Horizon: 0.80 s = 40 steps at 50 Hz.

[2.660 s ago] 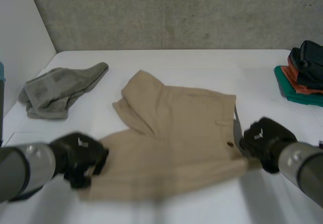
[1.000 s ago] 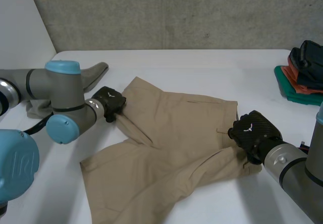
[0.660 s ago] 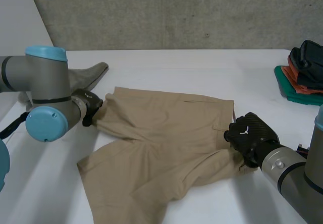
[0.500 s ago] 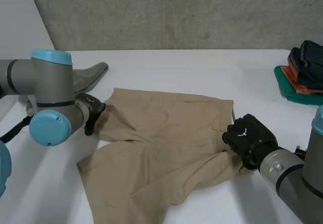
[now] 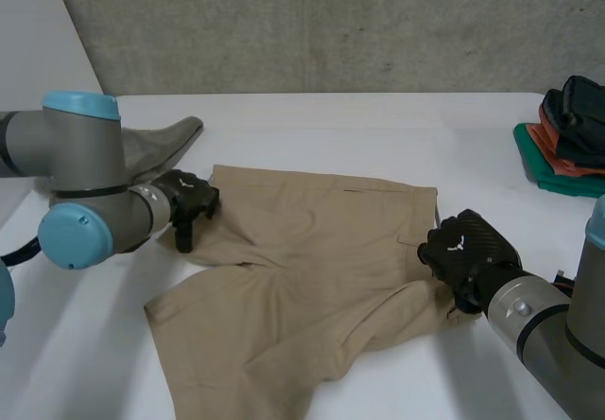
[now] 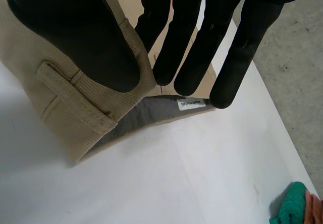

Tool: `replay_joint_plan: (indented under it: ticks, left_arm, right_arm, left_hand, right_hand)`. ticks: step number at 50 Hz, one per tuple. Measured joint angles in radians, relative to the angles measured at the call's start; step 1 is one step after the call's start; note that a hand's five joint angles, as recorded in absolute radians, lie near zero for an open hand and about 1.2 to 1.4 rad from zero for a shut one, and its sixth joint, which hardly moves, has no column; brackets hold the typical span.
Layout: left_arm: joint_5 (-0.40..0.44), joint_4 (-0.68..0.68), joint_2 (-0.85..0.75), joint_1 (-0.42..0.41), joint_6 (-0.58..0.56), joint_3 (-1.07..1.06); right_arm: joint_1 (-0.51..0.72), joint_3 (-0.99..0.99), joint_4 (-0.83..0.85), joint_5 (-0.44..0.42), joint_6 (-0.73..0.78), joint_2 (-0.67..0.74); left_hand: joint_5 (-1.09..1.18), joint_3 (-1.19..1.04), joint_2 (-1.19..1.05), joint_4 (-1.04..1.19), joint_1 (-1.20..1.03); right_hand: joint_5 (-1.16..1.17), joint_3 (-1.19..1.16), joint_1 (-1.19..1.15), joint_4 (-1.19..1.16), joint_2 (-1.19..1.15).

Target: Fold the laundry.

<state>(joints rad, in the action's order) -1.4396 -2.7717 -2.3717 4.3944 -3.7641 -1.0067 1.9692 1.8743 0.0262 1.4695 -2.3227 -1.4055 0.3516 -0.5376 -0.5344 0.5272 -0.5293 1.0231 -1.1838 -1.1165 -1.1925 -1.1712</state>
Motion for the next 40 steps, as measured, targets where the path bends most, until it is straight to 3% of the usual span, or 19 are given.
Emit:
replay_joint_plan:
  ticks: [5, 6, 8, 9, 10, 14, 34, 36, 37, 40]
  left_arm:
    - [0.026, -0.009, -0.019, -0.002, -0.015, 0.003]
    - [0.027, -0.012, -0.021, -0.002, -0.018, 0.002]
    - [0.029, -0.022, -0.024, -0.004, -0.023, 0.000]
    - [0.029, -0.026, -0.023, -0.005, -0.024, -0.001]
    - [0.028, -0.031, -0.022, -0.006, -0.024, -0.002]
    - [0.011, -0.039, -0.005, -0.008, -0.020, -0.015]
    - [-0.195, -0.035, 0.167, 0.011, -0.017, -0.167]
    - [-0.196, -0.041, 0.166, 0.004, -0.013, -0.172]
    - [-0.188, -0.049, 0.163, 0.000, -0.009, -0.172]
    - [-0.150, -0.073, 0.147, -0.007, -0.001, -0.166]
  right_arm:
    - [-0.001, 0.000, 0.000, 0.000, 0.000, 0.007]
    - [-0.001, 0.000, 0.000, 0.000, 0.000, 0.007]
    - [-0.001, 0.001, 0.001, 0.000, 0.000, 0.009]
    - [-0.001, 0.001, 0.001, 0.000, 0.000, 0.009]
    - [-0.002, 0.001, 0.002, 0.000, 0.000, 0.009]
    - [-0.004, 0.001, 0.003, 0.000, 0.000, 0.008]
    - [0.022, 0.008, 0.002, 0.002, 0.001, -0.020]
    - [0.024, 0.009, 0.002, 0.002, 0.001, -0.020]
    - [0.025, 0.009, 0.002, 0.002, 0.001, -0.020]
    - [0.024, 0.010, 0.003, 0.002, 0.001, -0.020]
  left_hand:
    - [-0.021, 0.018, 0.019, -0.022, 0.008]
    - [0.038, -0.034, -0.045, 0.037, -0.053]
    - [0.339, -0.332, -0.337, 0.342, -0.399]
    - [0.339, -0.332, -0.337, 0.342, -0.399]
    - [0.520, -0.526, -0.534, 0.527, -0.583]
    - [0.639, -0.647, -0.656, 0.667, -0.642]
    - [0.626, -0.630, -0.637, 0.648, -0.624]
    - [0.498, -0.490, -0.478, 0.504, -0.474]
    - [0.307, -0.298, -0.298, 0.306, -0.253]
    - [0.129, -0.121, -0.119, 0.127, -0.090]
  right_hand:
    - [0.000, 0.000, 0.000, 0.000, 0.000]
    - [0.000, 0.000, 0.000, 0.000, 0.000]
    - [0.000, 0.000, 0.000, 0.000, 0.000]
    - [0.000, 0.000, 0.000, 0.000, 0.000]
    - [0.000, 0.000, 0.000, 0.000, 0.000]
    - [0.000, 0.000, 0.000, 0.000, 0.000]
    - [0.000, 0.000, 0.000, 0.000, 0.000]
    - [0.000, 0.000, 0.000, 0.000, 0.000]
    - [0.000, 0.000, 0.000, 0.000, 0.000]
    - [0.000, 0.000, 0.000, 0.000, 0.000]
